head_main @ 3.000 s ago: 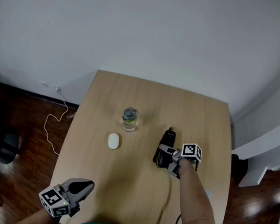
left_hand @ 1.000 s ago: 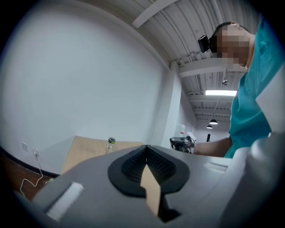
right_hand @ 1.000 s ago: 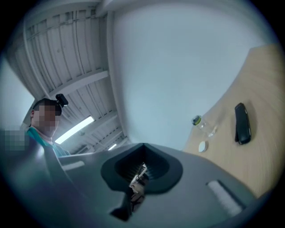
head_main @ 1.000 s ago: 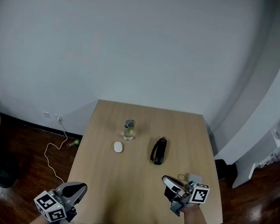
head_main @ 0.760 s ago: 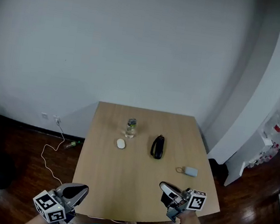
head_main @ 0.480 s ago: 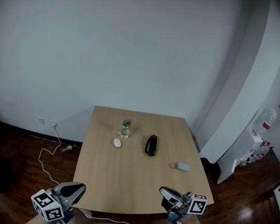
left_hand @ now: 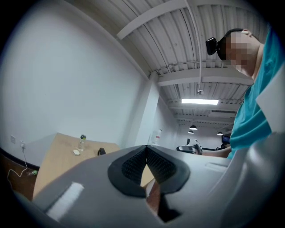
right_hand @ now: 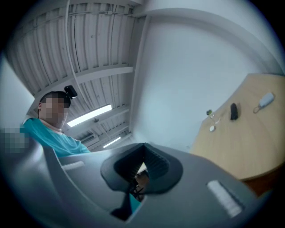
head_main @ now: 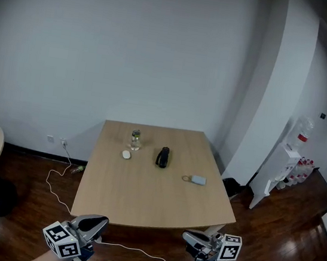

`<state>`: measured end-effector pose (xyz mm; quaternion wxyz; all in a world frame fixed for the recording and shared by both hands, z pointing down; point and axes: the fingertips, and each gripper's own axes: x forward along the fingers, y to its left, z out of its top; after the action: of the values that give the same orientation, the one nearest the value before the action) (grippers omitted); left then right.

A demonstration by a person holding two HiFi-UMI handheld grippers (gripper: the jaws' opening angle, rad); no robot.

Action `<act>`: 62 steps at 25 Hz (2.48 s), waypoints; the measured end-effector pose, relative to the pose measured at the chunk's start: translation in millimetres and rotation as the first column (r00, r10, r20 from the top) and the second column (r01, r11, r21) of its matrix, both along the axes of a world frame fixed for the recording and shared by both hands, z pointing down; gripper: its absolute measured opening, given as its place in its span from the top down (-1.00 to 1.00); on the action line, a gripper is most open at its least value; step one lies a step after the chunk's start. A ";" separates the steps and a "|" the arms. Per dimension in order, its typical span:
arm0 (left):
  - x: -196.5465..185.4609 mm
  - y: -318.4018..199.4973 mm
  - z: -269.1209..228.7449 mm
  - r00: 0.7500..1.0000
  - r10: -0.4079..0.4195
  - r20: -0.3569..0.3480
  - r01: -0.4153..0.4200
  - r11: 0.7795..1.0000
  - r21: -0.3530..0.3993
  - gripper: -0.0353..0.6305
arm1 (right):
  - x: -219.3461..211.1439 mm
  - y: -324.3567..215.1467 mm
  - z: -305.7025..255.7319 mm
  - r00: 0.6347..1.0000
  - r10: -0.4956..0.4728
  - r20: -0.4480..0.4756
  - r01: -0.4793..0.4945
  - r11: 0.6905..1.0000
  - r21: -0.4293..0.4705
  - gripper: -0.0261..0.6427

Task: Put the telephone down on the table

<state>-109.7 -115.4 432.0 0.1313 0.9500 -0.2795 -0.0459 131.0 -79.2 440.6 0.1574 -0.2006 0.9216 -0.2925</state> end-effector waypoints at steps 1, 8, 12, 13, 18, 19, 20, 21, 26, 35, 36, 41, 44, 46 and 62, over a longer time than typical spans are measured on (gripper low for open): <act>11.3 15.2 3.2 1.000 0.001 -0.003 -0.001 1.000 -0.010 0.88 | 5.2 19.2 5.2 1.000 -0.018 -0.016 0.018 1.000 -0.004 0.92; 62.4 114.3 12.0 0.994 0.049 0.102 -0.047 0.999 -0.023 0.88 | 28.0 110.7 31.4 0.996 -0.077 -0.033 0.076 0.997 -0.029 0.92; 50.0 141.3 6.9 0.993 0.013 0.121 -0.011 1.000 -0.019 0.88 | 11.7 135.9 32.5 0.994 -0.113 -0.002 0.113 0.994 -0.014 0.92; 45.5 145.5 7.2 0.992 0.003 0.122 0.000 1.000 -0.020 0.88 | 6.0 141.2 32.2 0.992 -0.125 0.001 0.125 0.992 -0.010 0.92; 14.2 166.6 10.7 0.993 -0.031 0.113 0.033 0.999 -0.021 0.88 | -31.5 163.1 29.3 0.983 -0.183 -0.020 0.183 0.983 0.005 0.92; 4.5 172.8 12.3 0.993 -0.035 0.112 0.037 0.999 -0.019 0.88 | -40.7 167.3 27.5 0.982 -0.188 -0.022 0.188 0.982 0.008 0.92; -6.4 179.8 13.2 0.993 -0.038 0.110 0.040 0.999 -0.017 0.88 | -50.9 172.2 25.8 0.981 -0.191 -0.023 0.191 0.981 0.010 0.92; -17.7 187.7 12.7 0.994 -0.040 0.105 0.042 0.999 -0.014 0.88 | -61.8 177.5 24.4 0.981 -0.193 -0.026 0.194 0.981 0.013 0.92; -89.0 225.1 13.5 0.996 -0.058 0.062 0.059 0.998 -0.025 0.88 | -123.1 205.2 15.8 0.985 -0.161 -0.064 0.163 0.986 0.031 0.92; -180.5 266.9 20.8 0.999 -0.047 0.026 0.048 0.998 -0.032 0.88 | -218.8 255.3 -3.7 0.986 -0.125 -0.111 0.131 0.990 0.044 0.92; -180.2 269.7 20.9 0.999 -0.046 0.022 0.047 0.998 -0.028 0.88 | -218.7 259.2 -6.1 0.986 -0.118 -0.115 0.124 0.991 0.048 0.92; -158.8 276.6 19.6 0.997 -0.075 0.010 0.075 0.997 0.011 0.88 | -186.4 276.3 -4.6 0.990 -0.069 -0.123 0.077 0.995 0.063 0.92; -135.4 279.7 18.1 0.996 -0.092 -0.016 0.092 0.996 -0.006 0.88 | -159.6 282.6 3.6 0.986 -0.029 -0.165 0.038 0.998 0.054 0.92; -116.6 283.8 21.2 0.996 -0.084 -0.017 0.084 0.996 -0.014 0.88 | -144.6 287.3 8.0 0.980 -0.016 -0.199 0.028 0.998 0.060 0.92; -74.8 285.7 14.6 0.997 -0.073 0.017 0.073 0.997 0.000 0.88 | -110.3 282.9 13.8 0.965 0.003 -0.261 0.021 0.996 0.090 0.92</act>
<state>-184.4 170.3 446.5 0.1275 0.9394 -0.3153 -0.0425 20.7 203.7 454.4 0.0426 -0.2256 0.9477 -0.2218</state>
